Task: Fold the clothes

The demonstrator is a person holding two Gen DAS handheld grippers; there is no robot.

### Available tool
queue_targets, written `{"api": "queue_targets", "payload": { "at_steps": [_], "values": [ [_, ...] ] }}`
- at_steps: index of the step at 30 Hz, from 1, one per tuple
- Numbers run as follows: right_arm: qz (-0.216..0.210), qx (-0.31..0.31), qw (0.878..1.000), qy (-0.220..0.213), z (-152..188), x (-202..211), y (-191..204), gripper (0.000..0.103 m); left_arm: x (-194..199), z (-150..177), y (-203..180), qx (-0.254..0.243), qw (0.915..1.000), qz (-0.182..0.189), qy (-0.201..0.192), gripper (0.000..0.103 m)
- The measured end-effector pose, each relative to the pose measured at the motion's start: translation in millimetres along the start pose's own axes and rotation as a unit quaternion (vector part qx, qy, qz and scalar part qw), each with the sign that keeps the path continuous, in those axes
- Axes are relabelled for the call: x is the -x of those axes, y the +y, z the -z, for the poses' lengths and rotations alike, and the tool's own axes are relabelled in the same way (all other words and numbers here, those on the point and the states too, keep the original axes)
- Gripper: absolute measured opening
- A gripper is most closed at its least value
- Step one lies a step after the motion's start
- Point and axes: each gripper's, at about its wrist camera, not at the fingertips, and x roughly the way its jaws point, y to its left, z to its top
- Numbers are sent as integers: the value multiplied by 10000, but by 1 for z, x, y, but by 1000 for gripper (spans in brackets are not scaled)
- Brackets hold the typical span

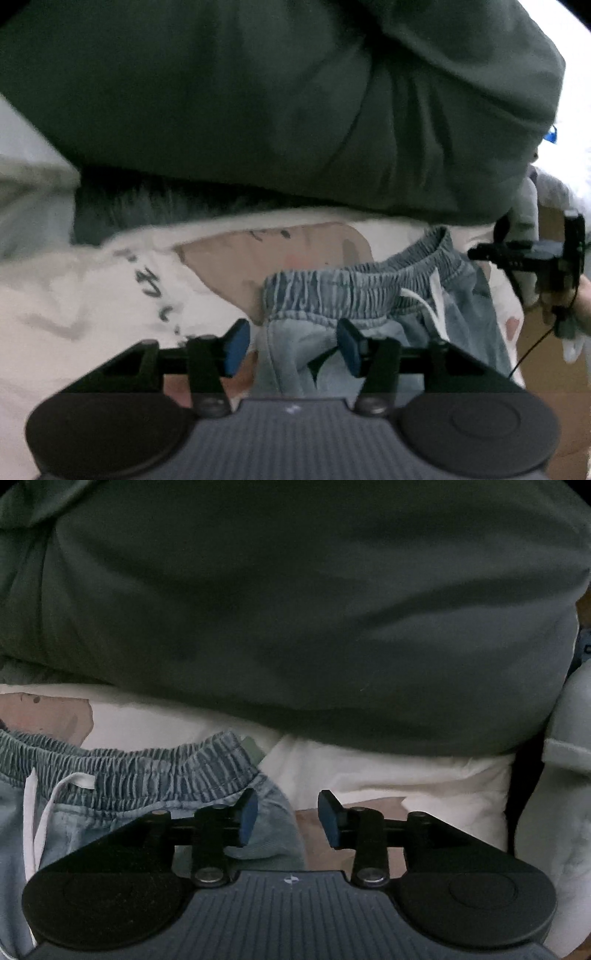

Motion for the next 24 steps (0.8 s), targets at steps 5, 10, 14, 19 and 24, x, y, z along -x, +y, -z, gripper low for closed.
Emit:
{"api": "queue_targets", "payload": {
  "at_steps": [5,10,14,19,24],
  "values": [
    [-117,114,9995,281,5,-4,10,49,-17,3,12,490,9986,155,108,46],
    [-164,304,9983,469,11,-17,16,48,-27,5,11,461,9986,99,251,39],
    [-186,412,9964,723,11,-53,48,48,-30,1,8,328,9984,33,457,36],
    [-341,367,9927,1096,7,-61,51,34,-31,0,2,138,9960,-67,877,27],
    [-421,793,9858,1420,-1,-60,61,20,-26,2,-1,-71,9963,-345,787,7]
  ]
}}
